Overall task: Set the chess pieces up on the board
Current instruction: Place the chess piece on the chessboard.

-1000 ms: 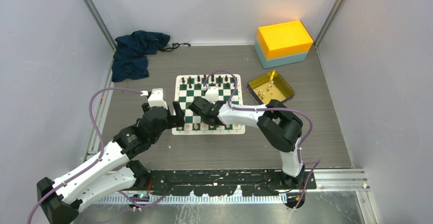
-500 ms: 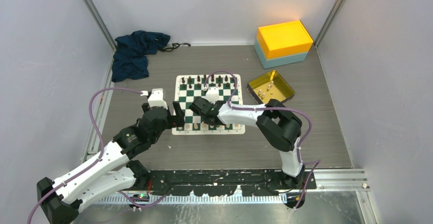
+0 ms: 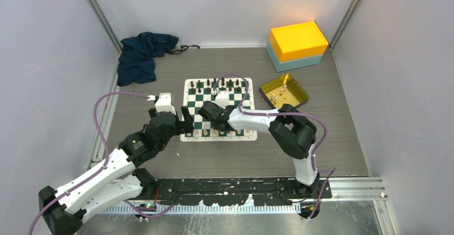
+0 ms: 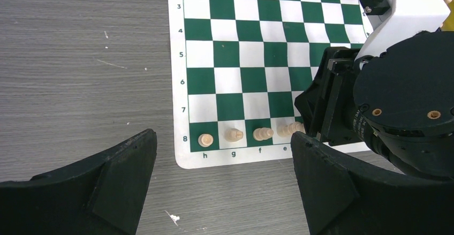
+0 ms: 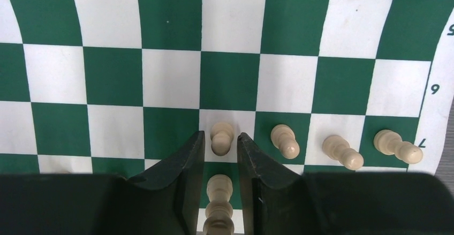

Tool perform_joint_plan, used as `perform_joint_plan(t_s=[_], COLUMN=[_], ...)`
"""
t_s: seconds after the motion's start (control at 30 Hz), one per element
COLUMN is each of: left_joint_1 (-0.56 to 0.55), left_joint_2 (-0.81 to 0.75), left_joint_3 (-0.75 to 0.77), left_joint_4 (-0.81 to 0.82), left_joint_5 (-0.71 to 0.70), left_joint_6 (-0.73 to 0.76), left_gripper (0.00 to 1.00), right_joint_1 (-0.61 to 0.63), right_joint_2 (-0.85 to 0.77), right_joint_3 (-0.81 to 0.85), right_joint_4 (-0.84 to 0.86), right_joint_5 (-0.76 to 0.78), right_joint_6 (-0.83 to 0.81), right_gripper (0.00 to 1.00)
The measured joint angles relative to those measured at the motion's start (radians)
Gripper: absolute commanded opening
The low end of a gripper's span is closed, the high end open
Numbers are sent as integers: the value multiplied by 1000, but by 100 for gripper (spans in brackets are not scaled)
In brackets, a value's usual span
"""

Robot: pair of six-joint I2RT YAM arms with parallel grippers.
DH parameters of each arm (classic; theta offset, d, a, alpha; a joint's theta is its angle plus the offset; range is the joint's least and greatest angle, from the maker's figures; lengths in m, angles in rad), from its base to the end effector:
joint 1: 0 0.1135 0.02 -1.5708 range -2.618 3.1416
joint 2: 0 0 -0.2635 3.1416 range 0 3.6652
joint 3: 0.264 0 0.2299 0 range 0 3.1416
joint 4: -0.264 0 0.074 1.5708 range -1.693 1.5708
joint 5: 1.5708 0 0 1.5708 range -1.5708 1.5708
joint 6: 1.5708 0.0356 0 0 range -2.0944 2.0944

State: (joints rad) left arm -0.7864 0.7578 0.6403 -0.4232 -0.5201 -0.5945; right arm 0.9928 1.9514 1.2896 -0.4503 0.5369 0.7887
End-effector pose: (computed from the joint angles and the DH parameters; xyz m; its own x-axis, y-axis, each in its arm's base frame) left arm 0.1156 -0.0908 0.2742 -0.4767 -0.2104 -0.8535 0.0559 0.9617 -0.2683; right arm 0.2208 0.3051 0.1753 -0.7681 -0.0616 -0.6374 -0.0725 0.9973 -0.0091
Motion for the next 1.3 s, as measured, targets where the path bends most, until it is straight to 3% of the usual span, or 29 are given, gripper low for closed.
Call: perform_joint_plan(t_s=[0.8, 1.3], left_joint_1=[0, 0], left_joint_2=[0, 14], left_joint_3=[0, 0], left_joint_4=[0, 0], left_joint_5=[0, -3], left_joint_6=[0, -1], left_gripper=[95, 96], right_joint_1=[0, -1], right_joint_2=[-6, -121], right_joint_3=[41, 67], right_joint_4=[-42, -56], right_joint_5=[13, 47], right_joint_6=[-30, -80], right_gripper=[36, 36])
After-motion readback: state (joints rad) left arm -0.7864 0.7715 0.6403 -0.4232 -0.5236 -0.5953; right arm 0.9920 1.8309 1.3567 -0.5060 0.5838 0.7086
